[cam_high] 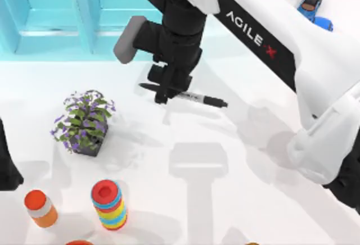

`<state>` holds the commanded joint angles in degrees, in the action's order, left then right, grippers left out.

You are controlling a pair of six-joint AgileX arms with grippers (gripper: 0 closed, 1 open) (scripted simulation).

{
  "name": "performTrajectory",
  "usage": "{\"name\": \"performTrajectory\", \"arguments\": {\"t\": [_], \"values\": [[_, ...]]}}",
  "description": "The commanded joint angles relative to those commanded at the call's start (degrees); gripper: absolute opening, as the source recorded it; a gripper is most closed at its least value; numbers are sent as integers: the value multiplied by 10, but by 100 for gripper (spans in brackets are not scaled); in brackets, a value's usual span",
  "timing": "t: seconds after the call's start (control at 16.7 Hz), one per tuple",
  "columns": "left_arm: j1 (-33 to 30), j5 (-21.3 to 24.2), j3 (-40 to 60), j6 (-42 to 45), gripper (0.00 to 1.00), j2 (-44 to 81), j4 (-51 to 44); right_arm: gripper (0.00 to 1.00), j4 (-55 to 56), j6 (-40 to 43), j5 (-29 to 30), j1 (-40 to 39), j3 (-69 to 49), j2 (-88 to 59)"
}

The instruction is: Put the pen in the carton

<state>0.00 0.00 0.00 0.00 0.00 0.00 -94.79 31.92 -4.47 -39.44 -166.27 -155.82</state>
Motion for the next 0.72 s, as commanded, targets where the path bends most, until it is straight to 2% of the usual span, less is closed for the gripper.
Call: {"name": "performTrajectory", "arguments": {"t": [0.36,0.54,0.72], "values": [[0,0,0,0,100,0,0,0,-2,-18,6,14,-3,1],[0,0,0,0,100,0,0,0,-5,-89,29,69,-6,6],[0,0,0,0,100,0,0,0,-12,-198,64,155,-6,16]]}}
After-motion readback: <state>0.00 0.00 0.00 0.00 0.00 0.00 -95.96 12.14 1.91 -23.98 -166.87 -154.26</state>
